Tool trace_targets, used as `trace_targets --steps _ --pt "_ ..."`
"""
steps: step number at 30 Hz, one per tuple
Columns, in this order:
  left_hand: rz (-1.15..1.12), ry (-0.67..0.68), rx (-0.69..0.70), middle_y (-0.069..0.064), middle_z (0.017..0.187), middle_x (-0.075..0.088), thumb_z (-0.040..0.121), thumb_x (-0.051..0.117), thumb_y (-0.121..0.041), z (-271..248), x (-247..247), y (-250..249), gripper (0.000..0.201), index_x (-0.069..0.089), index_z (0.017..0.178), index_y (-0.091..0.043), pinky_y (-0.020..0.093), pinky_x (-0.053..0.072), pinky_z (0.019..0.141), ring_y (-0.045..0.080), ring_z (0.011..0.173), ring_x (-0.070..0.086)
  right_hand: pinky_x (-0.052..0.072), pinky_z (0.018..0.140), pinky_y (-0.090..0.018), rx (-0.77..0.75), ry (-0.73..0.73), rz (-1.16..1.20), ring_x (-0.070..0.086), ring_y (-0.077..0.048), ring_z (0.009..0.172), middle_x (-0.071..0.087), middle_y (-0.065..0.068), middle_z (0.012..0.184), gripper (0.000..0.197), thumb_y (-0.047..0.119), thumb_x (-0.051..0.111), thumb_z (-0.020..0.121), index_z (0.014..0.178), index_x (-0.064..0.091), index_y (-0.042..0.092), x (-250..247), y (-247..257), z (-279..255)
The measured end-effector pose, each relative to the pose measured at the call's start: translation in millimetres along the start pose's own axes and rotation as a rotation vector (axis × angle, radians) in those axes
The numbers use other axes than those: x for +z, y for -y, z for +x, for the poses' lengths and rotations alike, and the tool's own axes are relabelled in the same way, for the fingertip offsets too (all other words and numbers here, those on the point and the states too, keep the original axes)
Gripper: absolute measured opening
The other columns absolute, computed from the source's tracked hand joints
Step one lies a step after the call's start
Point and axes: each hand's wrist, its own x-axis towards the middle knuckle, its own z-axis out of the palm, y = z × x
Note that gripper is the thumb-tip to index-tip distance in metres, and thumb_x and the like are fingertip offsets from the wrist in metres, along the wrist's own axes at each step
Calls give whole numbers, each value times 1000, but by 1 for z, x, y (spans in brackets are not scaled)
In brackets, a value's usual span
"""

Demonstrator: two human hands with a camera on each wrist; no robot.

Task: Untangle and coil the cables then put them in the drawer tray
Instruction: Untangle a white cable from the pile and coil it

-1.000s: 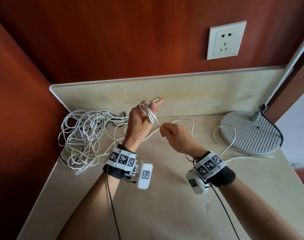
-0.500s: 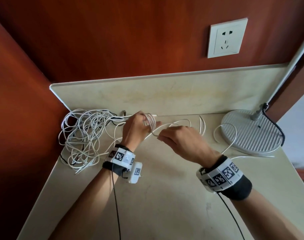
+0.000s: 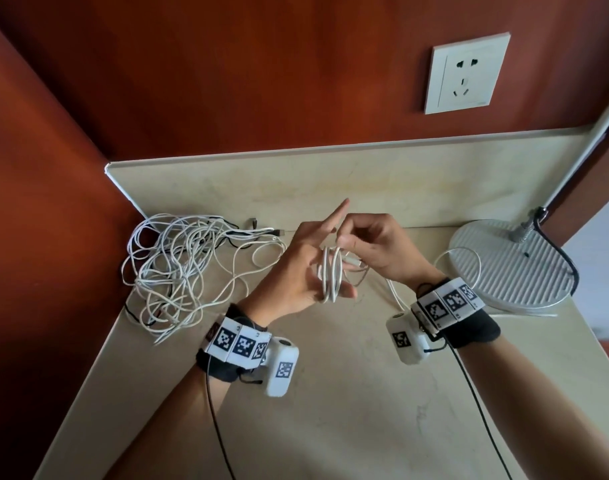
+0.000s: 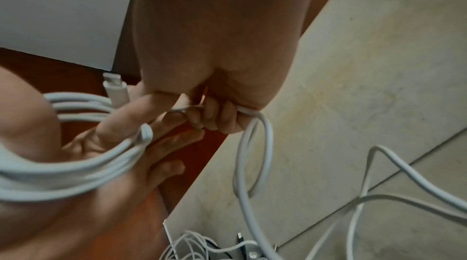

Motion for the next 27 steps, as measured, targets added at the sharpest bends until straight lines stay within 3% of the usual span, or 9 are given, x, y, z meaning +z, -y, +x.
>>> trace_targets --steps 4,7,9,12,14,16,19,23,27 --pt "-32 31 -30 4 135 59 73 80 -26 -1 1 3 75 53 143 -25 49 60 90 25 113 66 43 56 -33 0 6 25 51 -26 57 63 -8 68 49 44 55 104 85 71 1 11 -6 2" --pt "-161 14 21 10 143 59 75 80 -10 -4 5 0 73 55 143 -11 38 64 71 35 118 66 45 63 -37 46 145 178 53 -33 59 57 -32 72 65 51 54 103 97 66 -13 11 -8 -2" --pt "-215 27 55 18 140 60 72 85 -5 -4 8 -2 75 55 141 -5 36 64 73 37 117 68 48 67 -24 77 222 323 58 -11 60 58 -11 64 55 42 51 105 116 63 -11 10 -8 -5" --pt "-247 20 119 19 127 66 63 98 -34 -3 8 -4 82 60 129 -5 50 62 88 41 111 70 28 65 -29 153 272 535 46 -8 60 55 6 71 41 24 56 104 120 54 -14 11 -13 -9" --pt "-178 -59 145 22 112 70 61 91 -59 -2 8 -9 84 63 118 -4 60 61 82 53 99 69 23 62 -37 190 233 536 34 -20 59 52 -10 78 53 18 69 95 116 48 -26 11 -14 -8" --pt "-46 -165 179 14 94 74 69 84 -66 1 4 -9 77 67 105 0 47 62 75 40 85 73 28 61 -36 213 132 394 30 -30 59 45 -23 77 42 12 65 100 112 54 -27 15 -18 -5" --pt "107 -270 283 0 86 67 90 71 -46 7 -2 -12 54 76 105 5 10 42 70 0 78 64 30 52 -19 183 7 87 33 -10 50 44 -6 57 63 36 52 108 82 57 -21 30 -8 -4" --pt "5 -318 162 19 94 74 96 59 11 15 -10 -5 16 65 109 19 12 48 75 15 111 64 35 54 -17 184 24 -252 38 -7 49 47 -1 58 61 43 36 112 72 48 -2 47 1 -12" --pt "10 -446 56 31 120 69 100 57 3 23 -14 6 21 65 107 22 11 48 84 14 116 63 42 57 -36 100 84 -441 48 -15 50 54 2 60 19 26 44 111 103 38 9 57 -13 -18"
